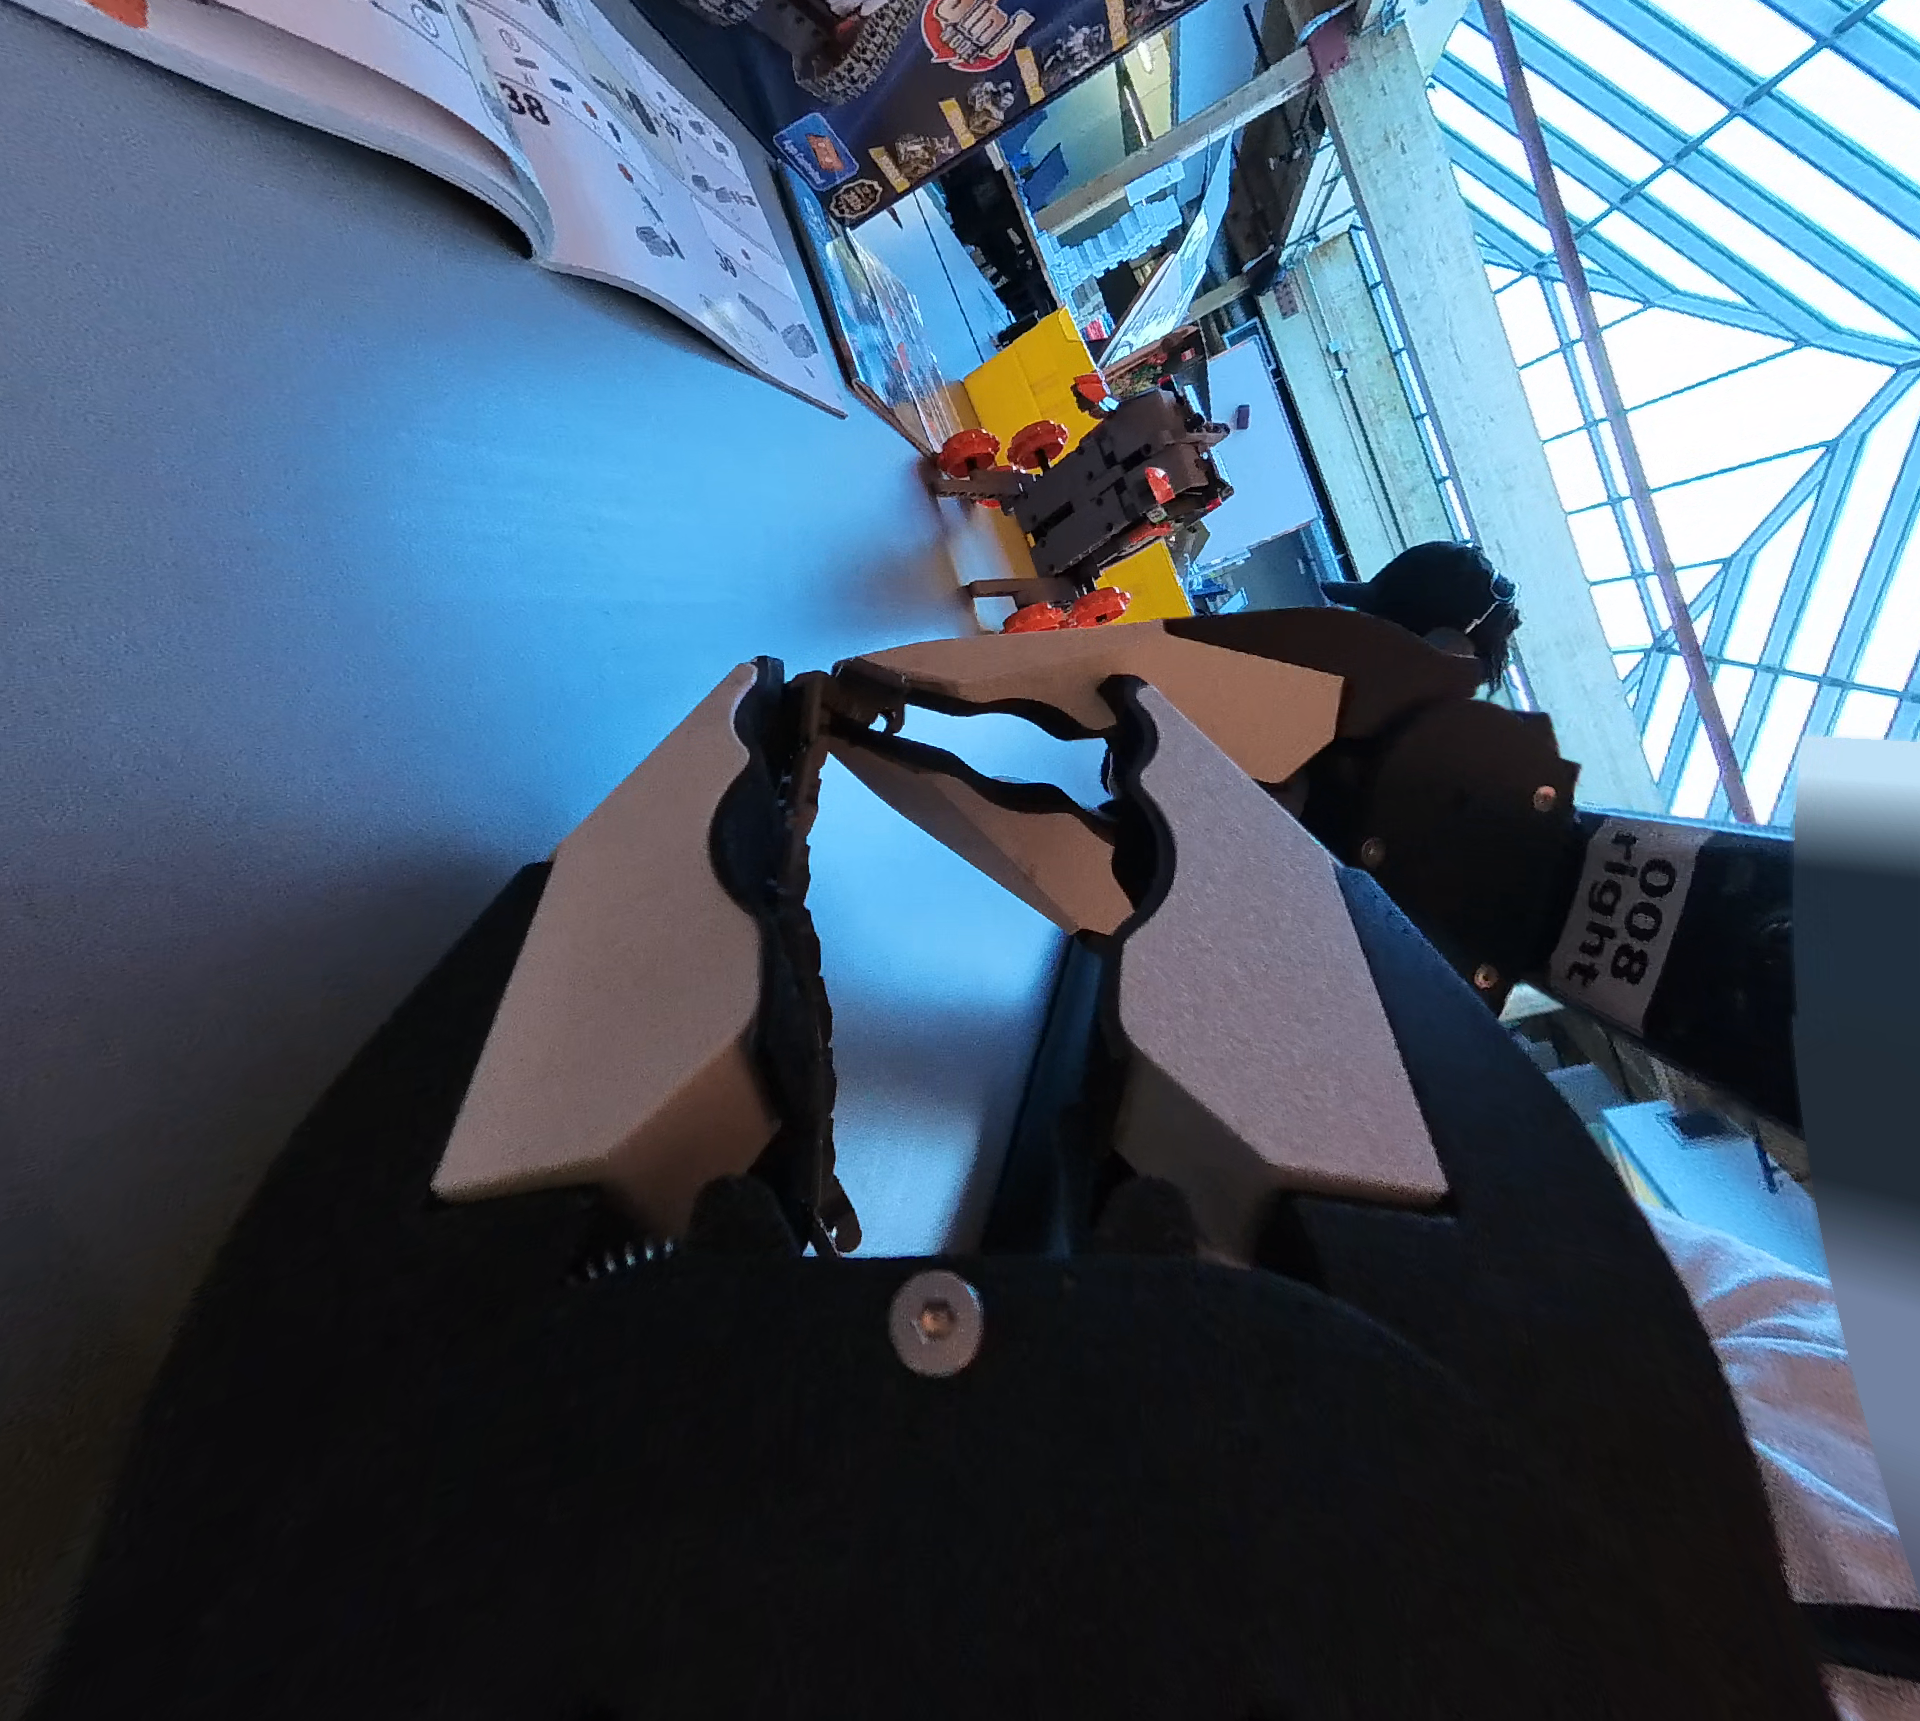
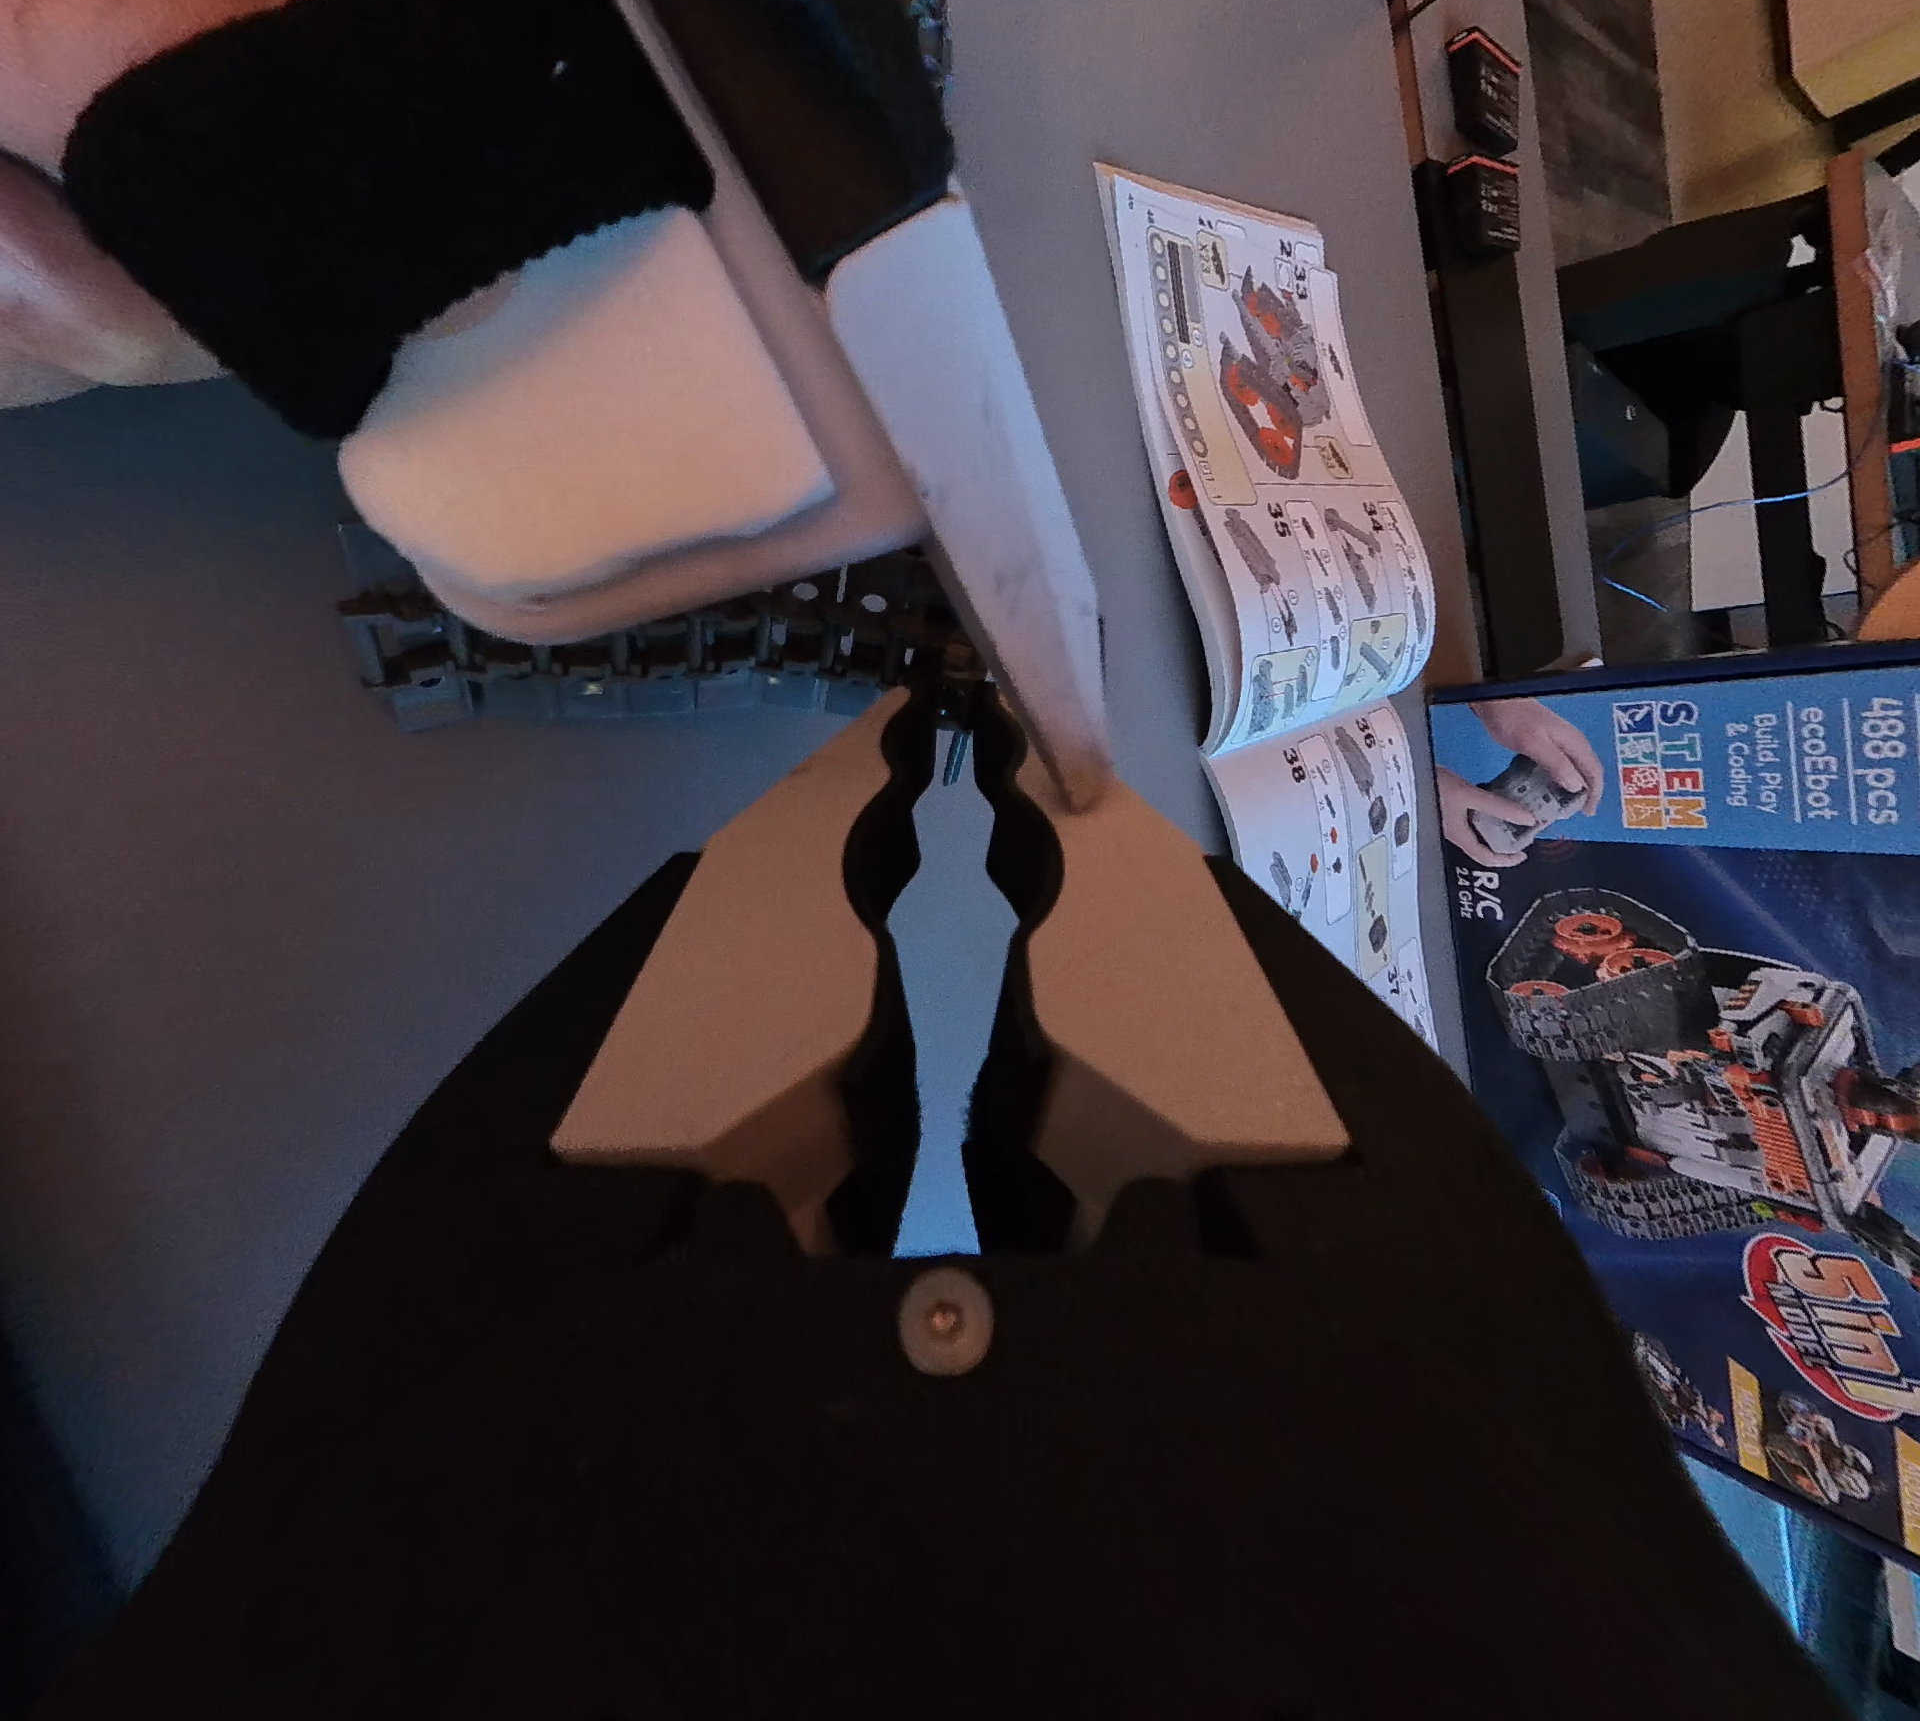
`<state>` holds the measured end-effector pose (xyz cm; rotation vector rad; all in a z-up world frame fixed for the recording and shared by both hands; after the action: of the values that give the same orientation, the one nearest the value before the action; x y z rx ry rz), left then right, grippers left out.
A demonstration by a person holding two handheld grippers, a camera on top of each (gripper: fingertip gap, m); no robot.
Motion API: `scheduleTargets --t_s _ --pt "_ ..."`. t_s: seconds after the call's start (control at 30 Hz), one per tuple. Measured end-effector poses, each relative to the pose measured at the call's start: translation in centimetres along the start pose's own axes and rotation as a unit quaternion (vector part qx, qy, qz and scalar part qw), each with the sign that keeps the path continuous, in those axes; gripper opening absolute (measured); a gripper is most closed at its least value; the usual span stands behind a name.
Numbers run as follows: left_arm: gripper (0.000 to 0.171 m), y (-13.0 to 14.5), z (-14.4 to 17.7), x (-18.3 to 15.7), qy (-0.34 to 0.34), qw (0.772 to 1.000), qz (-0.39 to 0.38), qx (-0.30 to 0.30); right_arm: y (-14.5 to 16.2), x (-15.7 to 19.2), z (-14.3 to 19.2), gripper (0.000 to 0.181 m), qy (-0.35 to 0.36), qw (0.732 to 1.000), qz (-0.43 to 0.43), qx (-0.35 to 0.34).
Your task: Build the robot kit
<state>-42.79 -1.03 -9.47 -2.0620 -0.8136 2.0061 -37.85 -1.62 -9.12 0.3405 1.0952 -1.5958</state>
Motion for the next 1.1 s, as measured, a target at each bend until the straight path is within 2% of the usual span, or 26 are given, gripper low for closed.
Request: scheduleTargets --t_s 0.03,0.3,0.43,0.57,0.73,0.9,1.1 --pt "0.064 0.0 0.0 0.0 0.000 1.000 0.000 0.001 0.0 0.0 0.0 0.005 -0.003 1.000 -0.001 0.000" --pt "0.069 0.2 -0.1 0.1 -0.005 1.000 -0.003 0.009 0.2 0.2 -0.2 0.005 -0.013 1.000 0.006 -0.001" --pt "0.062 0.4 0.0 0.8 0.009 0.998 0.055 0.014 1.0 0.2 -0.2 0.005 -0.086 0.994 -0.061 -0.019" --pt "0.046 0.9 -0.2 0.6 0.012 0.998 0.043 0.045 1.9 -0.7 0.5 0.006 -0.188 0.969 -0.155 -0.033" --pt "0.035 2.0 -0.6 1.4 0.004 0.993 0.071 0.093 3.1 -0.4 0.4 0.006 -0.306 0.928 -0.212 -0.007" --pt "0.028 2.3 -0.7 1.1 0.007 0.992 0.055 0.111 3.5 -0.8 0.6 0.006 -0.363 0.893 -0.266 -0.009" --pt "0.025 2.1 -0.6 1.0 0.032 0.990 0.082 0.106 3.7 -1.0 0.9 0.006 -0.372 0.881 -0.291 -0.020"
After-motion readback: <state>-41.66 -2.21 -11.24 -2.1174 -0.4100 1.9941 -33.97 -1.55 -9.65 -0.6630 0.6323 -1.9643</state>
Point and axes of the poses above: each gripper's, where its closed fingertips meet, z back along the fingers, y out of its underside, x = y × z across the jaws, the point moved 5 cm from there along z, back along the fingers, and after that the axes turned 11 degrees about y, right-handed, at the moved point
